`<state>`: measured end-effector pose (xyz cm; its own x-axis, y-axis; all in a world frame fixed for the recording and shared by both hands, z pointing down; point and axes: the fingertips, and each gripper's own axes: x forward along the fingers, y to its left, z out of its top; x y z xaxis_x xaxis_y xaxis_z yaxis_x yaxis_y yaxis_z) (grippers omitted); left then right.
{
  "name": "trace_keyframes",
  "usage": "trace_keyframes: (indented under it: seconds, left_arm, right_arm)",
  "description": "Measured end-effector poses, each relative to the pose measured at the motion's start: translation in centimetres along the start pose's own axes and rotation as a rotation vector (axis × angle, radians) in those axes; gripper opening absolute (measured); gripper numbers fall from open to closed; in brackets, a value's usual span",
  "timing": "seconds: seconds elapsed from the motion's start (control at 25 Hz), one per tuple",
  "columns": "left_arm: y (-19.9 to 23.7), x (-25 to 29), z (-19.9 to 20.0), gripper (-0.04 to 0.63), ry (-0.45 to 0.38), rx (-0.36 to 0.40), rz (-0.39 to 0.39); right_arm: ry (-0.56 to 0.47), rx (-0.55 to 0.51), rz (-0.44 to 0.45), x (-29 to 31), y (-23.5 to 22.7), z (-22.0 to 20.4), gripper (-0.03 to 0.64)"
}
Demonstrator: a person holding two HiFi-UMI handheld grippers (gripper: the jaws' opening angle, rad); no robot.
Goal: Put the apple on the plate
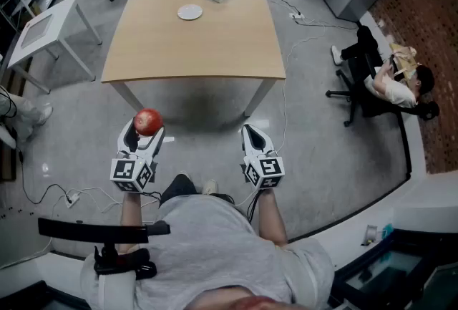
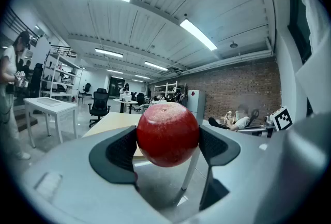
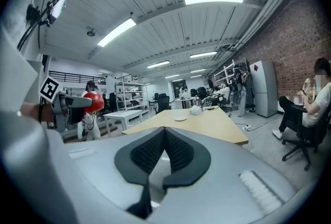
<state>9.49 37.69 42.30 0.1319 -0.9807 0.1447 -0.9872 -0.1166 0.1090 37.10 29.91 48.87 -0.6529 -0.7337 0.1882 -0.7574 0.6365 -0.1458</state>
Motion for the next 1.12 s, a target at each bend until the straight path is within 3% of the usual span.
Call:
trace_keyframes:
  seconds: [0.6, 1.12]
  left_arm:
    - [4.0, 1.0, 1.5, 0.396, -0.015, -0.002, 0.049]
    - [15.4, 8.9, 4.5, 0.397, -0.017, -0.002, 0.017]
  right_arm:
    - [-0.021, 0.027, 0.05, 5.0, 1.2, 1.5, 0.006]
    - [0.015, 0.042, -0.016, 16.9, 2.2, 2.8, 0.006]
